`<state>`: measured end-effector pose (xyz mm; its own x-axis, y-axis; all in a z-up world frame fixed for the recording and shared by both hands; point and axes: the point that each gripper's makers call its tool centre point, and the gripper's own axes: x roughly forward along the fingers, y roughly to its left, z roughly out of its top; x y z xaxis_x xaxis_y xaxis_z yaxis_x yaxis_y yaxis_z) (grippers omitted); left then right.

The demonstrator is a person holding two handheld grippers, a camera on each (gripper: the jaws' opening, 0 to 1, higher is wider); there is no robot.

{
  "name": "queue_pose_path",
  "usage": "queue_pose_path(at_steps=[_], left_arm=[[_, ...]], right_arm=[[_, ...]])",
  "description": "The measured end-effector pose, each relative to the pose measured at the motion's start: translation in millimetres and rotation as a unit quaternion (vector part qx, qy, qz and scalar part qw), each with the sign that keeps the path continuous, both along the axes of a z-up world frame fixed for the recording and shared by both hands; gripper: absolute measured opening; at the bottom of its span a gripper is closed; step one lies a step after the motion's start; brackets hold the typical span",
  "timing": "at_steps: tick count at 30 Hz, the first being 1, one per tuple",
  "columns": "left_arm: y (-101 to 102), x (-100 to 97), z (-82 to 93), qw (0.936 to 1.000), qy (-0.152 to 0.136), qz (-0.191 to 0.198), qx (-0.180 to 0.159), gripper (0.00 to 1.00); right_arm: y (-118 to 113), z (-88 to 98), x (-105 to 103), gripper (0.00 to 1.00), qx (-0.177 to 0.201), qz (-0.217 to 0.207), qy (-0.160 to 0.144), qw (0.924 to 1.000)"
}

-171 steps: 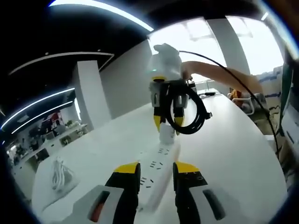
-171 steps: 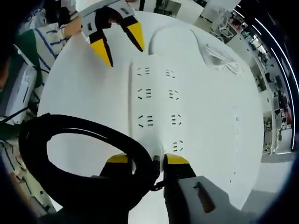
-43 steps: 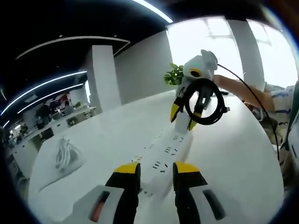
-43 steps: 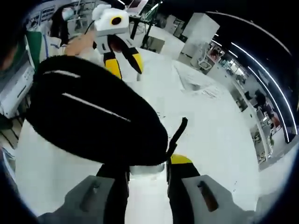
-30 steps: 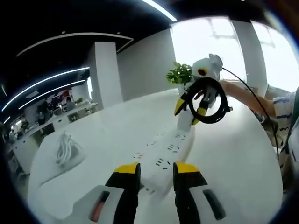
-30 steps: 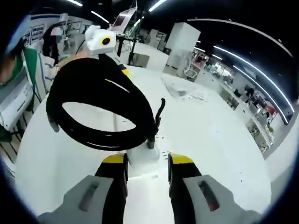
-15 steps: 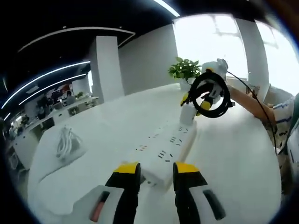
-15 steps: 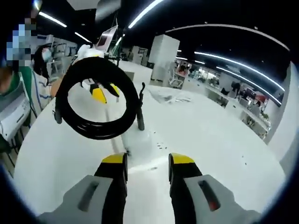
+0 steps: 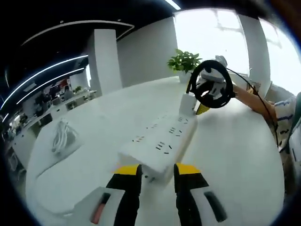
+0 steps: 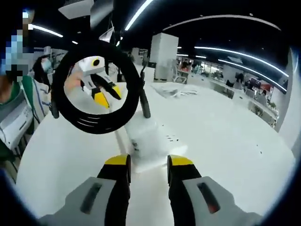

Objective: Straighten the power strip on the desk, plug the charger into it

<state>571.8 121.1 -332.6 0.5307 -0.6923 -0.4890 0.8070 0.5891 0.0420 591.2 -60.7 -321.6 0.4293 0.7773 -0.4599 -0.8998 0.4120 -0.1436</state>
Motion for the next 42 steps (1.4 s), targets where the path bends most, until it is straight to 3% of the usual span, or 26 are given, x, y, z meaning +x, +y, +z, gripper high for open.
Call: queue_pose_path(at_steps=[11,28,42], left_arm=[[1,1.1,-1.6,1.0,-0.002,0.003,0.006,0.25],[1,2.2,-3.7,0.9999,-0.004,0.008,0.009,0.23],[1,7.5,-4.4,0.9999,-0.003,0.013,0.003,0.24]], right_arm=[[2,-3.1,-2,0.3,0.006,-0.003,0.01,0.9999],[2,-10.9,-1,0.29,-0.028,-0.021,0.005,0.9994],[2,-12.7,0,0.29,-0.022,-0.032,0.014,0.9992]])
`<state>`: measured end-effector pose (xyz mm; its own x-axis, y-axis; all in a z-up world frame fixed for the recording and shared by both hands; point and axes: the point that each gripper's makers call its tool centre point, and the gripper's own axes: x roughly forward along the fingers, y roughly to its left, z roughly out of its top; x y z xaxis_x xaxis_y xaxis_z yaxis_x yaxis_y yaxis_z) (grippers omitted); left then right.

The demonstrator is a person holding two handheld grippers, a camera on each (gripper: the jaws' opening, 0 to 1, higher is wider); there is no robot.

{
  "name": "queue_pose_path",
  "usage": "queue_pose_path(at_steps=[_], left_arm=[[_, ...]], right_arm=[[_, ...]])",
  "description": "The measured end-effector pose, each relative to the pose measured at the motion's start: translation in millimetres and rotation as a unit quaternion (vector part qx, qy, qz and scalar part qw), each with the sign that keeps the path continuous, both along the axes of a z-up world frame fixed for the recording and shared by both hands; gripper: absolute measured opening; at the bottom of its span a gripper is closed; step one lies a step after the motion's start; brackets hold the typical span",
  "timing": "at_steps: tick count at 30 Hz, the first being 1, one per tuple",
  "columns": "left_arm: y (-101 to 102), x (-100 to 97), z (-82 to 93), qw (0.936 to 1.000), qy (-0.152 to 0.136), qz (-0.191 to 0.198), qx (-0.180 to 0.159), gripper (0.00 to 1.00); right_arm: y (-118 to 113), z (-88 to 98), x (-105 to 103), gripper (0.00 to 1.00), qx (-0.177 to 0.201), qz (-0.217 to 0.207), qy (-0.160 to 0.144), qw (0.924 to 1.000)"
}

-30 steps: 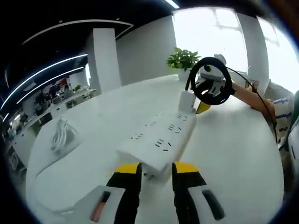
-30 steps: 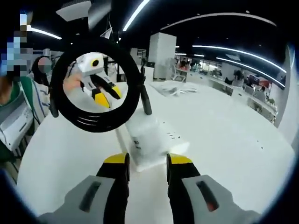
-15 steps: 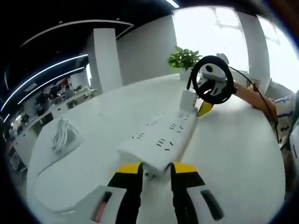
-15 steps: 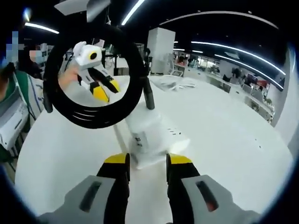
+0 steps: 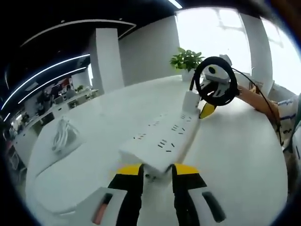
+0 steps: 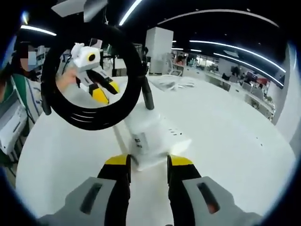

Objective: Straighten the power strip on the desk, plug the charger into it

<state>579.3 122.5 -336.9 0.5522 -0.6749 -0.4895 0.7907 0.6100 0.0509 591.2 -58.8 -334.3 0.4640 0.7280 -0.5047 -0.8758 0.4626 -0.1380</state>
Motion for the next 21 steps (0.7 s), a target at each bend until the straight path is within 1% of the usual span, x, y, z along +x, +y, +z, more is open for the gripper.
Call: queue_pose_path(at_steps=[21], left_arm=[[3,13.8,-1.3,0.9994,-0.001,0.024,-0.025,0.21]], right_arm=[[3,-3.1,7,0.29,0.011,-0.037,0.004,0.9992]])
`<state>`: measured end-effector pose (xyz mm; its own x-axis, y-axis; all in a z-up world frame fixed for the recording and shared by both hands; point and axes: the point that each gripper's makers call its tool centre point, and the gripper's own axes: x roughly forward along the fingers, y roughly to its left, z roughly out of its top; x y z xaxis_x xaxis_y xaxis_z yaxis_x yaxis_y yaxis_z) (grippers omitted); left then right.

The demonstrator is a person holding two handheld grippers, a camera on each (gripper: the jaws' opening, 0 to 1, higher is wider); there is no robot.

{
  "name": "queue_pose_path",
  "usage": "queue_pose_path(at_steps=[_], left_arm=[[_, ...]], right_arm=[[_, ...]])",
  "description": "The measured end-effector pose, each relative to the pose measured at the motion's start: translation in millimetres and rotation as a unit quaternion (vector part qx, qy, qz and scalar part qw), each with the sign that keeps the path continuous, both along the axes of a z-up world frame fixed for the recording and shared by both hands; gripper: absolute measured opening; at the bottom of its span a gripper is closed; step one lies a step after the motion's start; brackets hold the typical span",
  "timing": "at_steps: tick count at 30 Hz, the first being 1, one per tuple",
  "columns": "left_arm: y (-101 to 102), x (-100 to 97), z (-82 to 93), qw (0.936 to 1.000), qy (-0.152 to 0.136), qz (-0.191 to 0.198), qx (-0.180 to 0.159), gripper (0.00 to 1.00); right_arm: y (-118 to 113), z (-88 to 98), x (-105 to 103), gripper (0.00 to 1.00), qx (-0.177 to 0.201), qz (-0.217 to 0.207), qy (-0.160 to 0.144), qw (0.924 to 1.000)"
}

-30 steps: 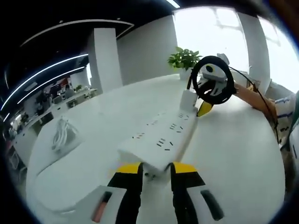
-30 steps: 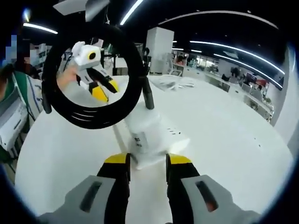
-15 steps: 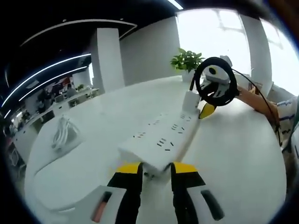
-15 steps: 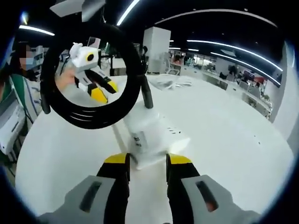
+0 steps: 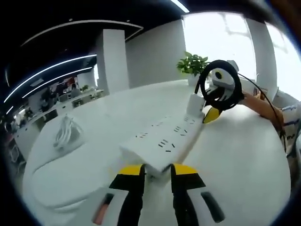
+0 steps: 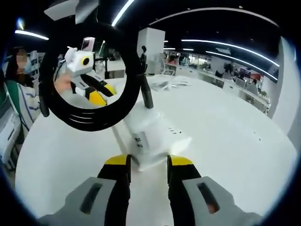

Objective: Straighten the power strip on the desk, plug the charger into it

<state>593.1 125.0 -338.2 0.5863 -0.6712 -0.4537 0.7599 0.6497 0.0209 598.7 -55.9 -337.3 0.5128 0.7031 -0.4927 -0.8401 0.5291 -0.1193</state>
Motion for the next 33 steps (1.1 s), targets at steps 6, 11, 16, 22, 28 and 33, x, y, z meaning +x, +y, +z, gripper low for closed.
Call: queue_pose_path(at_steps=[6,11,16,22,28,33], left_arm=[[1,2.5,-0.4,1.0,-0.001,0.007,-0.003,0.2],[2,4.8,-0.8,0.9999,-0.002,0.013,-0.005,0.19],[3,6.4,-1.1,0.9998,-0.002,0.018,-0.006,0.19],[4,7.8,-1.3,0.9998,-0.003,0.022,-0.003,0.18],[4,11.0,-1.3,0.9997,-0.003,0.026,-0.001,0.17],[5,12.0,-1.4,0.9996,-0.002,0.029,-0.002,0.16]], right_arm=[[1,-0.2,3,0.28,0.009,-0.011,0.007,0.9999],[1,-0.1,7,0.28,0.014,-0.02,0.011,0.9996],[2,-0.3,8,0.27,0.013,-0.029,0.013,0.9994],[2,-0.4,8,0.27,0.006,-0.037,0.016,0.9992],[2,-0.5,11,0.26,0.003,-0.045,0.016,0.9988],[1,-0.3,13,0.25,0.002,-0.051,0.016,0.9986]])
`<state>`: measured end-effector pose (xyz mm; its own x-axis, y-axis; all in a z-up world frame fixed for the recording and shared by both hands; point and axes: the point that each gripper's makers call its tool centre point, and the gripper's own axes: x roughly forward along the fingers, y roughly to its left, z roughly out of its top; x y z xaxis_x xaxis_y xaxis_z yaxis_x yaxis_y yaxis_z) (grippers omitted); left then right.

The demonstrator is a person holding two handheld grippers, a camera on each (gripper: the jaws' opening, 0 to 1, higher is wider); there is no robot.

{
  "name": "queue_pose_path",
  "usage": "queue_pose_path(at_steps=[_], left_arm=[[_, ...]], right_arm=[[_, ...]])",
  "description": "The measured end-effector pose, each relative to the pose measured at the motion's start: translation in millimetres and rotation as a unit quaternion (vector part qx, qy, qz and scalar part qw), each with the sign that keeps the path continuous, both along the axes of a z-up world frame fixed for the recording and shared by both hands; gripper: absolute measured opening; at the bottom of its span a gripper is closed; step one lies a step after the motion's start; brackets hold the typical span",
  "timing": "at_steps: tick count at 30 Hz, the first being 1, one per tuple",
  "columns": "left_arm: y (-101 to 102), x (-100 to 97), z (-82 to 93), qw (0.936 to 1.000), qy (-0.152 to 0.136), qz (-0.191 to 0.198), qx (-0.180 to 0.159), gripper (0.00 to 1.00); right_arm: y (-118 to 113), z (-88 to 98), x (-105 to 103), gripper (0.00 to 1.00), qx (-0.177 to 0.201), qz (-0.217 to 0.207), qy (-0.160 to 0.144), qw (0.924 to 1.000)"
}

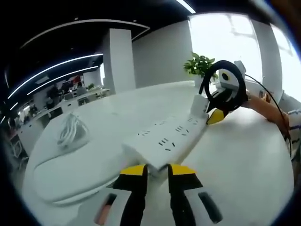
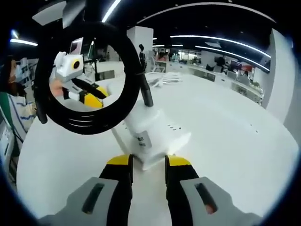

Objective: Straighten the power strip on the desk, plug the charger into it

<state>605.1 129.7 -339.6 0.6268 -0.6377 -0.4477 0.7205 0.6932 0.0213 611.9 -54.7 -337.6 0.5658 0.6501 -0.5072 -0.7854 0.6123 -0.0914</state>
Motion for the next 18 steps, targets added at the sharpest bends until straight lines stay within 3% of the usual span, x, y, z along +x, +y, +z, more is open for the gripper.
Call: queue_pose_path(at_steps=[18], left_arm=[[0.2,6.0,0.2,0.9999,0.001,0.012,-0.003,0.14]], right_arm=[[-0.5,0.2,4.8,0.22,-0.006,-0.016,-0.002,0.9999]])
